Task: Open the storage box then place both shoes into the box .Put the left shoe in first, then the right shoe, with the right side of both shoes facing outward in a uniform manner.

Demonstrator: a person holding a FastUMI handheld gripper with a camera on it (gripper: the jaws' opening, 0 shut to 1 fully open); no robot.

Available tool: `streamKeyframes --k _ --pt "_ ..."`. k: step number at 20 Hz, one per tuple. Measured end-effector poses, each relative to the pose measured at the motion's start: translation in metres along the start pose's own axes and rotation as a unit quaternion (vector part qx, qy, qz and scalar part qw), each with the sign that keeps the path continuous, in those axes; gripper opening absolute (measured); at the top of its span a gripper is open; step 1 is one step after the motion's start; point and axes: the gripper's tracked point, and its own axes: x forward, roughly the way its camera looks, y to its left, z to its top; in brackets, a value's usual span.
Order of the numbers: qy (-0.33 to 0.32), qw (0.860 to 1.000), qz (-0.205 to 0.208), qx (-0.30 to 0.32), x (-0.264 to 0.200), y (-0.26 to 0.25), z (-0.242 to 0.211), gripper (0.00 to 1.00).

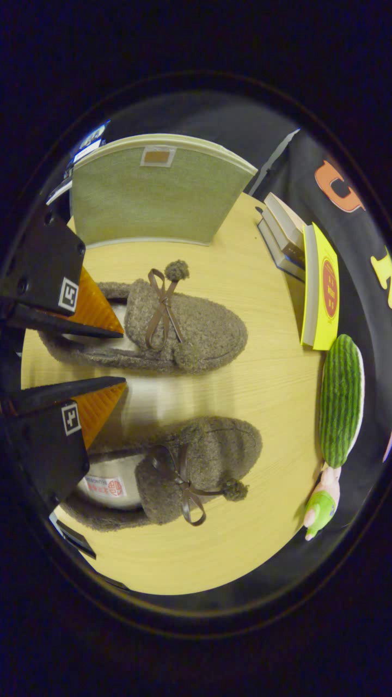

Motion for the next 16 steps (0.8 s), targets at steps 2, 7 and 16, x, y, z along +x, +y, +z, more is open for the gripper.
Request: streamKeyframes --k 2,7,16 --pt "0.012 1.000 0.006 0.018 0.002 0.001 -0.003 0.33" --pt "0.024 0.999 0.004 0.028 -0.001 0.002 -0.002 0.08" --pt "0.031 0.992 0.064 0.104 -0.044 0.036 -0.016 0.06"
